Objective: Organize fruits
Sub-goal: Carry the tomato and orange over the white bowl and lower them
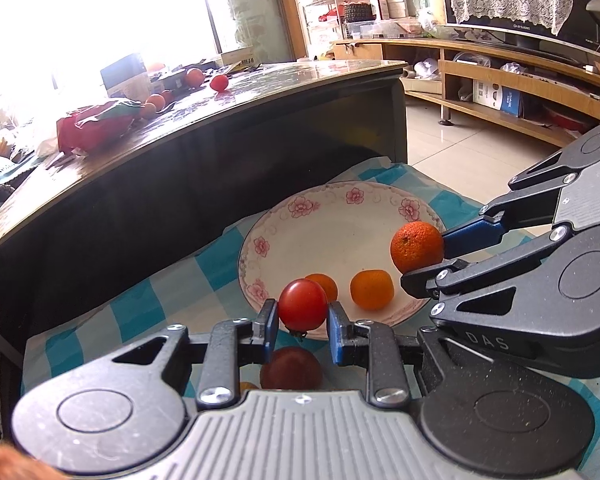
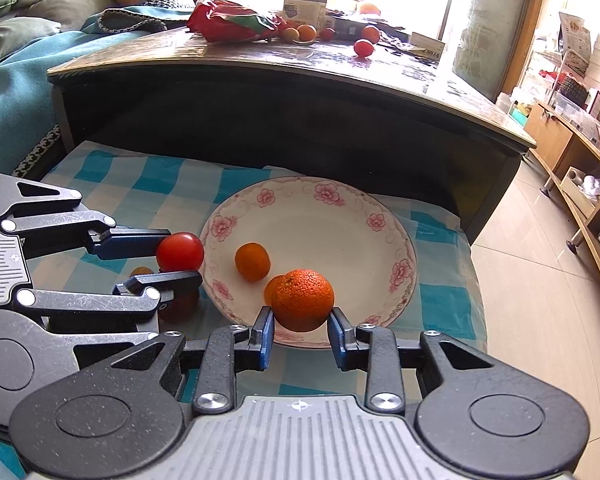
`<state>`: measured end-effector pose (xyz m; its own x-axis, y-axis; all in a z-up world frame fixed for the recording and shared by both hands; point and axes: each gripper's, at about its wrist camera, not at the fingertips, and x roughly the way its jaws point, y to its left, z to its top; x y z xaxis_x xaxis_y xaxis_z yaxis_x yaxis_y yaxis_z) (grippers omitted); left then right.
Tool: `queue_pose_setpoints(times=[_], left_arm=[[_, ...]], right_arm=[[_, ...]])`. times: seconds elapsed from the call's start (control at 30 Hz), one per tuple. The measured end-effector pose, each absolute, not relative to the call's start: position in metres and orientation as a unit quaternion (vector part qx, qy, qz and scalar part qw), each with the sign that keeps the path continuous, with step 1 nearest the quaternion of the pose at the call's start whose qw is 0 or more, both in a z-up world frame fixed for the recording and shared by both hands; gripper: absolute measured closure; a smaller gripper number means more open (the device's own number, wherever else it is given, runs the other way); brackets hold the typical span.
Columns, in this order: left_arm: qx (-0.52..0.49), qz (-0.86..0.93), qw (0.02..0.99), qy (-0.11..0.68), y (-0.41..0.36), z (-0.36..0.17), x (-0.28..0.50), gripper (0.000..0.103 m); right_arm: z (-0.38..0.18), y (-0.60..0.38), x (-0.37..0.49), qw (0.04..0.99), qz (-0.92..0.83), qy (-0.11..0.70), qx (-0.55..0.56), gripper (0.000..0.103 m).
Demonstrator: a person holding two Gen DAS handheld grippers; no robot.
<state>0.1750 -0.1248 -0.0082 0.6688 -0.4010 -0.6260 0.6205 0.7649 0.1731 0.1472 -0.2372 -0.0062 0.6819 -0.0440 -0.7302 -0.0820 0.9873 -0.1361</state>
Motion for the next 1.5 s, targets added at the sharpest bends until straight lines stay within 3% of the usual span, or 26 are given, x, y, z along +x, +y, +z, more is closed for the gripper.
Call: queue_pose_setpoints(times=[1.5], left_arm=[[0.167, -0.263, 0.911, 0.27, -0.157, -0.035, 0.228, 0.069]], right_arm=[[-0.034, -0.271, 0.199, 0.92, -0.006, 0.384, -0.074, 0.076]])
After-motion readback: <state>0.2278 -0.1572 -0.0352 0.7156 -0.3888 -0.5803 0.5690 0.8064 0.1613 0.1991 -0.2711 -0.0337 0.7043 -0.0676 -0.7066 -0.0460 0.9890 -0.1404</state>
